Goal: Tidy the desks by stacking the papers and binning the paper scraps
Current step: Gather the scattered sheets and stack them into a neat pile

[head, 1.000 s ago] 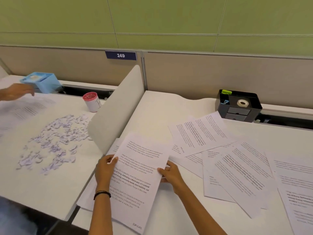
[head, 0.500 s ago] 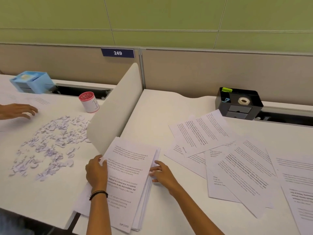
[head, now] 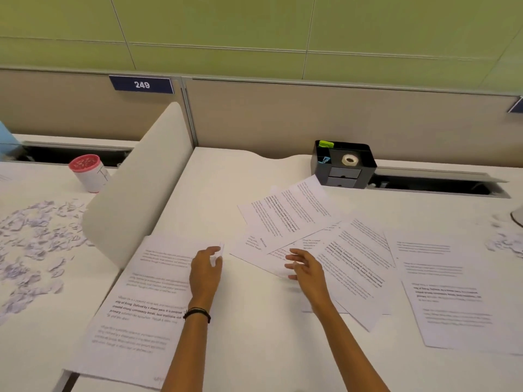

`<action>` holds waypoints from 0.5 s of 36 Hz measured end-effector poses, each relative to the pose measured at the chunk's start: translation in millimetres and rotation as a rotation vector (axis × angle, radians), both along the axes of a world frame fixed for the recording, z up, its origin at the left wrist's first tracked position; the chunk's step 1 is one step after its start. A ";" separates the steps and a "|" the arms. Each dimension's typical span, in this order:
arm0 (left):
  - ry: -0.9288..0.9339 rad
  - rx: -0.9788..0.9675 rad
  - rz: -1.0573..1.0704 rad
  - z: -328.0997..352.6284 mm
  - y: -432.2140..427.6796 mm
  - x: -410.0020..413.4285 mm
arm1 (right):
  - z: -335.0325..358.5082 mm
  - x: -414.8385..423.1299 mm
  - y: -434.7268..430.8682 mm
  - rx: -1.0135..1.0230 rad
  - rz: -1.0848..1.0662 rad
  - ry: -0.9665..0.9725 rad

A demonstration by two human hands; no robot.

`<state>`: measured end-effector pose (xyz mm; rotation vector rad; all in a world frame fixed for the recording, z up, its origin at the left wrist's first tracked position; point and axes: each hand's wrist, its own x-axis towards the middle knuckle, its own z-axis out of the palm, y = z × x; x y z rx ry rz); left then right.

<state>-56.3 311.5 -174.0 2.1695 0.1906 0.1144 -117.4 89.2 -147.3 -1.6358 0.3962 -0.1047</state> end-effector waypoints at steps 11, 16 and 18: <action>-0.006 -0.006 -0.424 -7.0 -129.1 -10.5 | -9.2 -46.9 -118.5 -0.174 -0.307 -0.025; 0.035 0.033 -0.579 -7.3 -173.6 -14.9 | -26.7 -80.4 -169.0 -0.558 -0.369 0.077; 0.061 0.082 -0.599 -7.9 -188.4 -13.9 | -34.6 -93.3 -187.6 -0.671 -0.364 0.201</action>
